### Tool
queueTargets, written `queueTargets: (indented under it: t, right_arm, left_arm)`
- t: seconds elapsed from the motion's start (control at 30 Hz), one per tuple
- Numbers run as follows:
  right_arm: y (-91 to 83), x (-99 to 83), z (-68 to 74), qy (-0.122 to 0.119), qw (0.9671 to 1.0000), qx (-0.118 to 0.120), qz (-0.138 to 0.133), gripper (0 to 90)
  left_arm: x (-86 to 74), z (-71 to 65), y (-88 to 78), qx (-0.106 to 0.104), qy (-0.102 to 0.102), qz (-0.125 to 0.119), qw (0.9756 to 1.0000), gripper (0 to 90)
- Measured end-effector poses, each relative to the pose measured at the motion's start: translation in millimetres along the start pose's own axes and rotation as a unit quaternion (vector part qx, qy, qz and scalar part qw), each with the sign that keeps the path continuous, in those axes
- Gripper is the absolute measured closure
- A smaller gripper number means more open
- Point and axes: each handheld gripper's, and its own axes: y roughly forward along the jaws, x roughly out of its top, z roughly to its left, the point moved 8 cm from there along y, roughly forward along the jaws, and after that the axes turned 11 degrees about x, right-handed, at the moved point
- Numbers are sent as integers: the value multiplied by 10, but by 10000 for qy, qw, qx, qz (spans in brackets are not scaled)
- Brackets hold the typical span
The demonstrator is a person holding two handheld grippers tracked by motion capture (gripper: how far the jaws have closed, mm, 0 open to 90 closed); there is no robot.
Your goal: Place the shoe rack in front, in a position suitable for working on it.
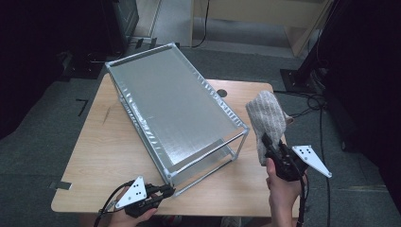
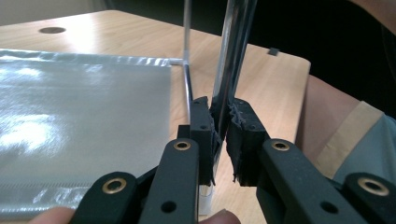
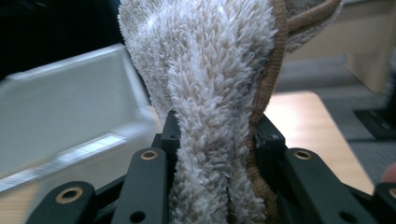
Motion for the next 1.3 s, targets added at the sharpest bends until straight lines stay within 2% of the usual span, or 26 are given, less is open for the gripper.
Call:
queueTargets:
  t: [0.07,0.1,0.2,0.27,0.37,0.4,0.43,0.47,0.5,0.53,0.57,0.6,0.63,0.67,0.7,0.8,0.87,0.9,0.93,1.03,1.13,1.17,1.2,1.23,1.27,1.3]
  right_arm:
    - [5,20,84,-49,9999,119,0,646]
    - [32,7,269,-174,9991,377,114,643]
    - [54,-38,399,-337,9976,541,259,637]
    - [92,-156,563,-606,9940,752,507,634]
    - [103,-217,666,-705,9918,891,586,634]
    - [93,-264,801,-822,9891,1048,632,634]
    - [93,-264,801,-822,9891,1048,632,634]
    - [73,-312,953,-957,9850,1258,692,631]
    - [73,-312,953,-957,9850,1258,692,631]
    - [50,-366,1098,-1056,9801,1497,764,626]
    - [50,-366,1098,-1056,9801,1497,764,626]
    - [28,-429,1269,-1174,9730,1807,824,621]
    - [18,-454,1335,-1184,9702,1930,859,619]
    - [14,-467,1378,-1211,9678,2028,870,618]
    - [14,-467,1378,-1211,9678,2028,870,618]
    - [-1,-523,1539,-1289,9585,2373,916,616]
    - [-21,-572,1670,-1342,9484,2702,972,615]
    - [-21,-572,1670,-1342,9484,2702,972,615]
    - [-37,-612,1756,-1505,9398,2906,988,613]
    - [-32,-625,1772,-1623,9399,2839,984,613]
    - [-4,-594,1678,-1528,9451,2719,972,614]
    - [-4,-594,1678,-1528,9451,2719,972,614]
    - [13,-565,1579,-1447,9506,2581,939,615]
    - [13,-565,1579,-1447,9506,2581,939,615]
    - [16,-552,1516,-1406,9538,2485,937,615]
    - [36,-523,1366,-1389,9595,2281,895,614]
  left_arm:
    - [-1,-32,6,-74,2,-11,10000,816]
    - [-2,-56,10,-133,-8,-22,9999,813]
    - [-2,-115,21,-219,10,-11,9998,813]
    - [1,-137,39,-247,-20,-11,9997,811]
    - [2,-139,48,-261,-67,-20,9996,808]
    - [4,-140,55,-255,-79,-26,9996,808]
    - [5,-142,60,-248,-79,-29,9997,808]
    - [8,-145,70,-229,-70,-38,9997,808]
    - [8,-145,70,-229,-70,-38,9997,808]
    - [7,-140,74,-226,-82,-50,9997,808]
    - [7,-140,74,-226,-82,-50,9997,806]
    - [0,-129,70,-279,-172,-55,9994,805]
    - [-2,-122,67,-275,-185,-59,9994,803]
    - [-6,-112,62,-262,-210,-54,9994,802]
    - [-6,-112,62,-262,-210,-54,9994,802]
    - [-6,-106,59,-219,-239,-75,9994,802]
    - [-7,-104,55,-195,-265,-72,9994,802]
    - [-7,-104,55,-195,-265,-72,9994,802]
    - [-8,-105,52,-182,-267,-71,9995,802]
    - [-12,-98,49,-147,-249,-81,9995,802]
    - [-12,-92,51,-123,-237,-100,9996,803]
    - [-12,-92,51,-123,-237,-100,9996,804]
    - [-13,-90,51,-153,-239,-103,9995,803]
    - [-13,-90,51,-153,-239,-103,9995,804]
    - [-14,-88,51,-159,-235,-107,9995,804]
    - [-14,-92,51,-160,-238,-121,9995,805]
